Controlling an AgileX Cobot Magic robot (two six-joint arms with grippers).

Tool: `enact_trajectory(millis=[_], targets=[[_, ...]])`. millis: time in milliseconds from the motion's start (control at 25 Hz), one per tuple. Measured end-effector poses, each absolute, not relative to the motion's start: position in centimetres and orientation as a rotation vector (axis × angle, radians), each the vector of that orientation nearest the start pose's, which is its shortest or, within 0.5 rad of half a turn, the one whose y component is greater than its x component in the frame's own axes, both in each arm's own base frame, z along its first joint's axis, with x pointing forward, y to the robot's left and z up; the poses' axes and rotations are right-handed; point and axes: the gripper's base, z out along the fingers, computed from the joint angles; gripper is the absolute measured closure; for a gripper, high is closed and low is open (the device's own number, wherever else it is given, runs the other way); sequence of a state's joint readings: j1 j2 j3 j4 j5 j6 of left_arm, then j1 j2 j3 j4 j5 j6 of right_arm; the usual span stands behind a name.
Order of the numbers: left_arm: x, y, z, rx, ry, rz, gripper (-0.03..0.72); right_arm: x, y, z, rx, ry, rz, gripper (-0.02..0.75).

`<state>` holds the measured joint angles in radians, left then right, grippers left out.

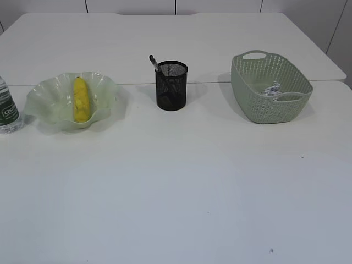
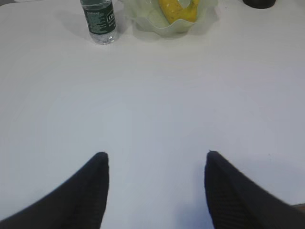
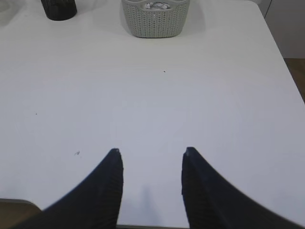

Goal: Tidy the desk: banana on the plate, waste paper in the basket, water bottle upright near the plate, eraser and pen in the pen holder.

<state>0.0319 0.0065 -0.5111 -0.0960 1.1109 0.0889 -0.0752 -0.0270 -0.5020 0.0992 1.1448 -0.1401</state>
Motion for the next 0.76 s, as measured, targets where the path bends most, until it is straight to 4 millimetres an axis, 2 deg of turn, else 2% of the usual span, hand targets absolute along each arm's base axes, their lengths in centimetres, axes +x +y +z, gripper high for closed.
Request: enact_trajectory(millis=[760], targets=[[-0.73, -0.81, 27.67, 0.067, 2.085, -0.042, 0.238, -1.24, 0.92, 27.14, -0.079, 2.091, -0.011, 0.419]])
